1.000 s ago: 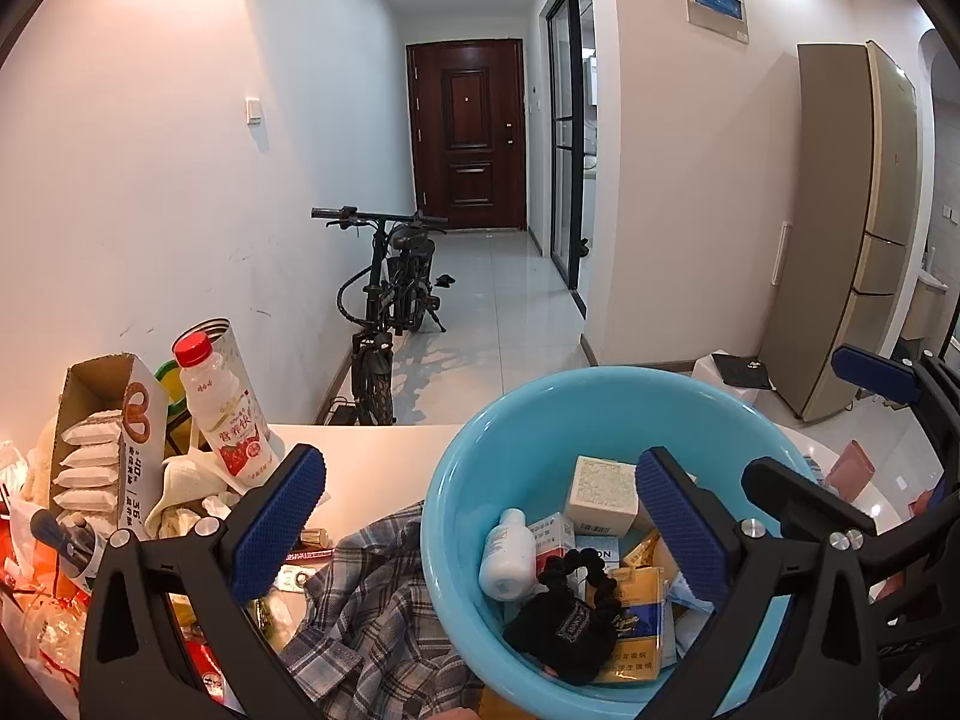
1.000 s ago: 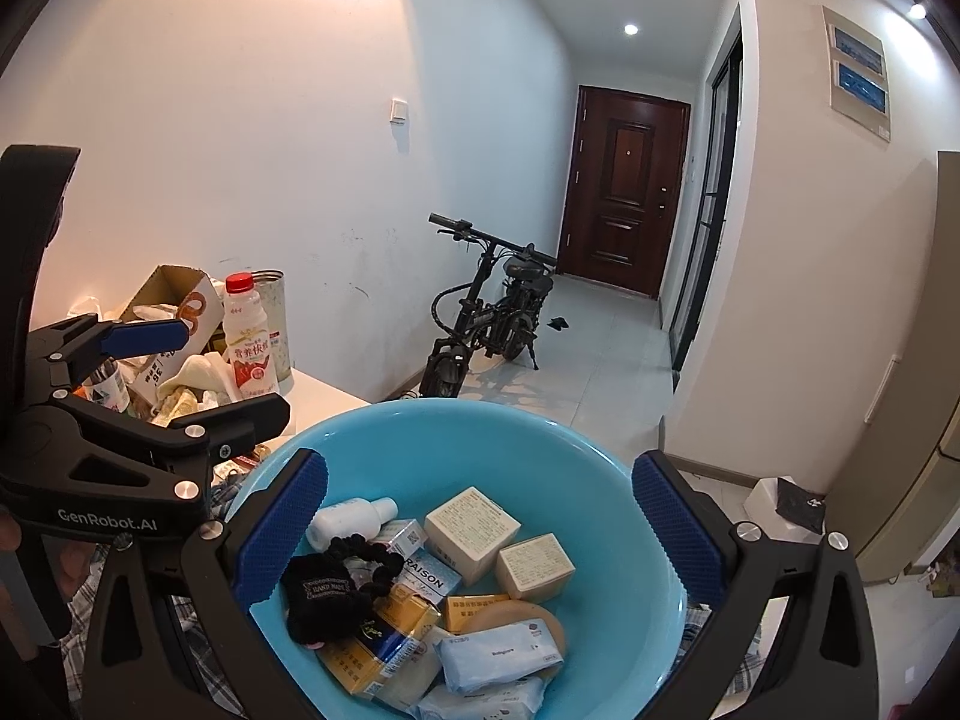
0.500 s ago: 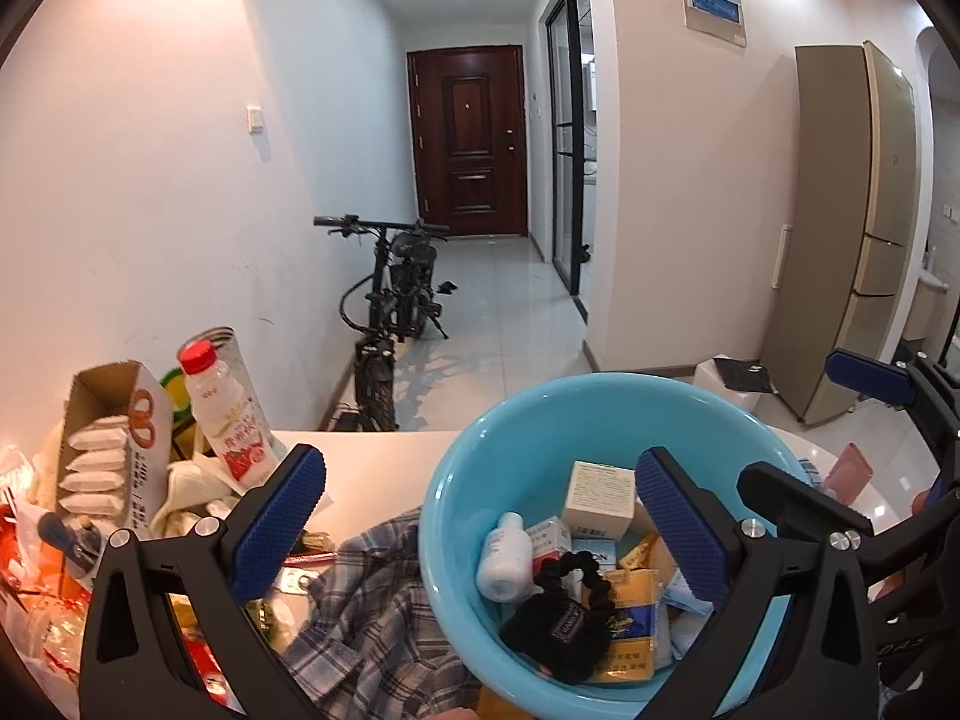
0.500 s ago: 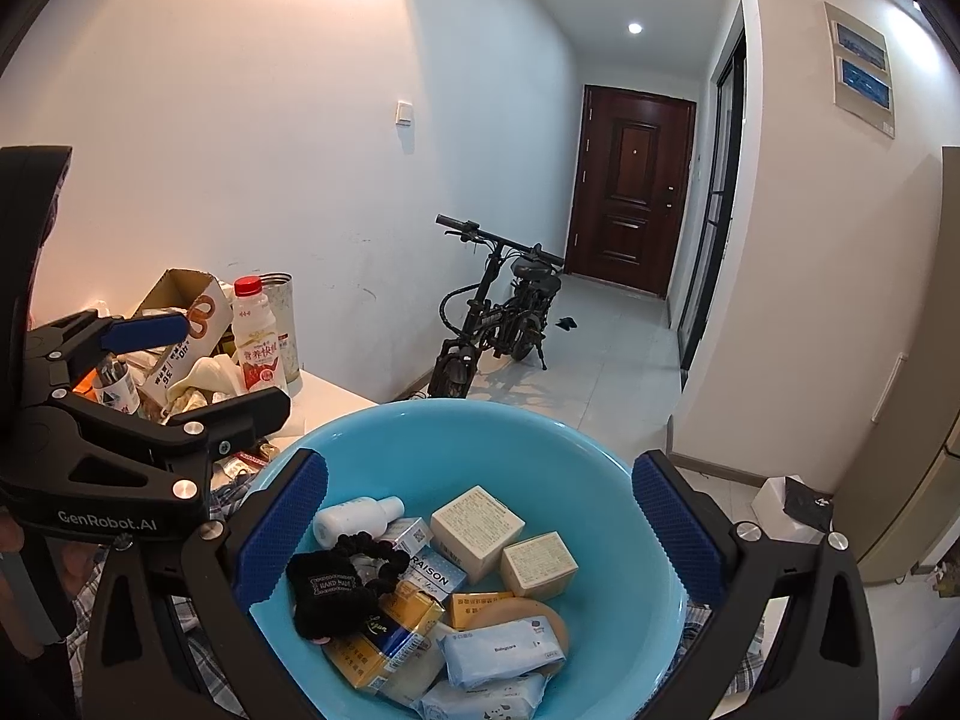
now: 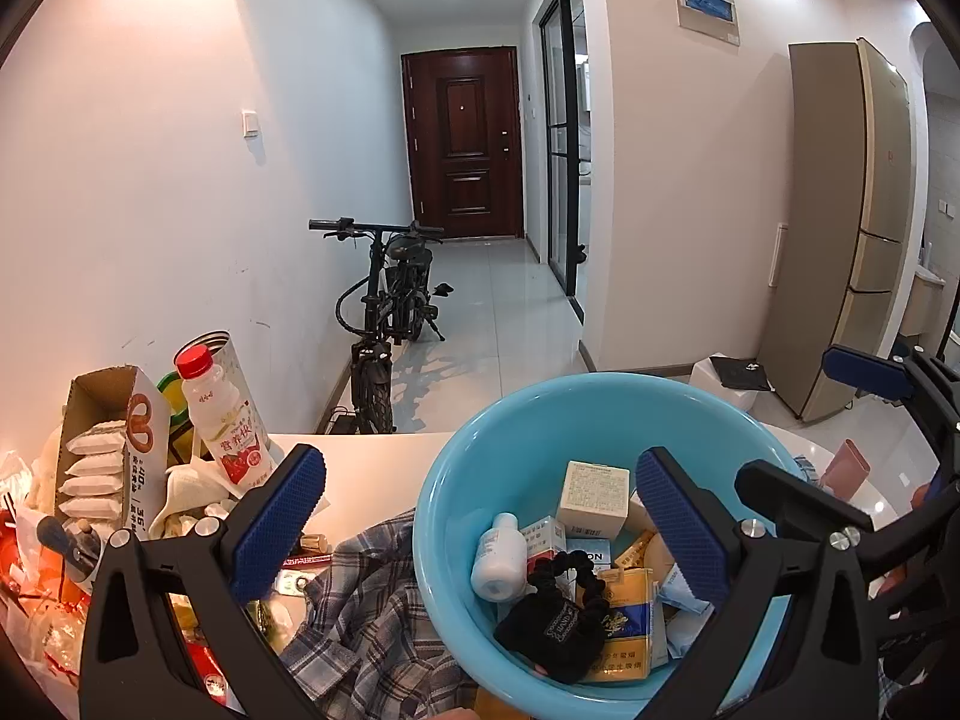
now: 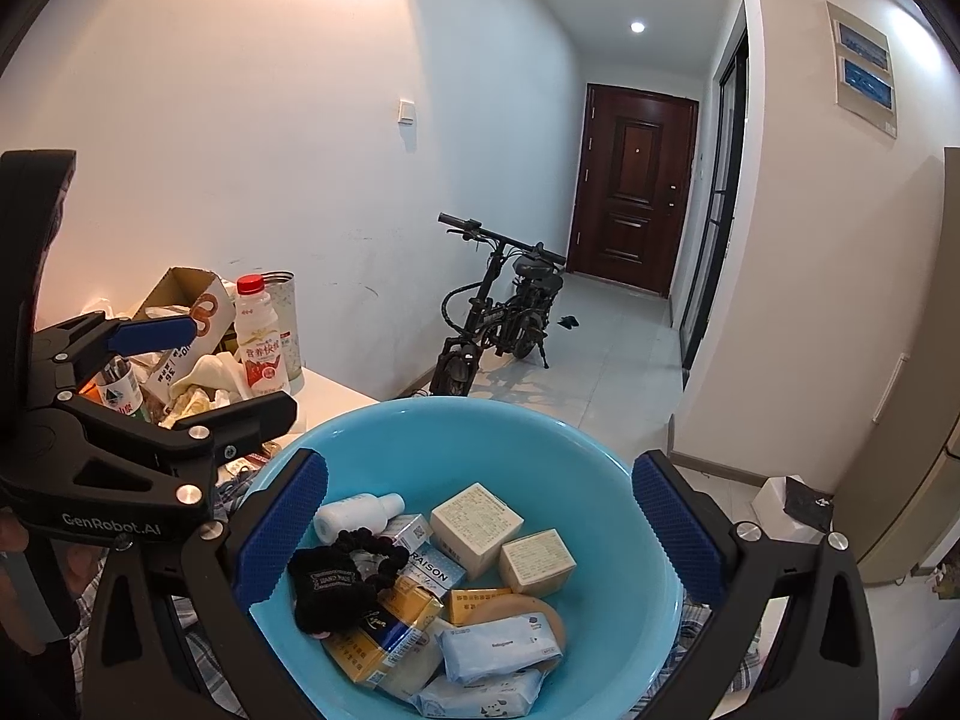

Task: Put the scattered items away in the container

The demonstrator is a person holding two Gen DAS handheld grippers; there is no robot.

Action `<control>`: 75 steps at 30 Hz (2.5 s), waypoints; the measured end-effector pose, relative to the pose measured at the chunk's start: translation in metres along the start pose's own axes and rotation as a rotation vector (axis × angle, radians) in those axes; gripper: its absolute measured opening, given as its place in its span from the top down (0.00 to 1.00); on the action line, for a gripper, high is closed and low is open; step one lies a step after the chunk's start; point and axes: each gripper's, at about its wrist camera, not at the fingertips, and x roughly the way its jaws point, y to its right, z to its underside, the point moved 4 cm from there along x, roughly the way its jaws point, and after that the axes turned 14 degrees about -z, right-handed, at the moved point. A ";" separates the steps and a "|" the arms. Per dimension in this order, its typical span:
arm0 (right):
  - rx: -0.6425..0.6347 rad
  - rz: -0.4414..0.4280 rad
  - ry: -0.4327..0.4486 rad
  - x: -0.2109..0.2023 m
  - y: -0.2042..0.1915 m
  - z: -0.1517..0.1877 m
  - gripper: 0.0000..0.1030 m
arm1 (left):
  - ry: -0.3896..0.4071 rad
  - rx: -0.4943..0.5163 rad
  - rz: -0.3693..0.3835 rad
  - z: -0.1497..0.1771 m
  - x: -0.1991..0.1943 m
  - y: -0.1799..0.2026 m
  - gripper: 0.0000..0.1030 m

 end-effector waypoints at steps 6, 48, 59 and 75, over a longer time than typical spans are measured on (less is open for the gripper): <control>0.010 0.003 -0.001 0.001 0.005 0.001 0.00 | 0.003 -0.003 0.010 0.000 -0.002 0.000 0.00; -0.011 0.030 0.139 -0.131 -0.053 -0.011 0.00 | 0.168 -0.030 -0.056 0.004 -0.148 -0.017 0.00; 0.030 0.090 0.109 -0.174 -0.078 0.054 0.00 | 0.110 -0.023 0.001 0.069 -0.176 -0.012 0.00; 0.147 0.081 0.005 -0.151 -0.096 0.168 0.00 | -0.078 0.008 0.003 0.181 -0.143 0.008 0.00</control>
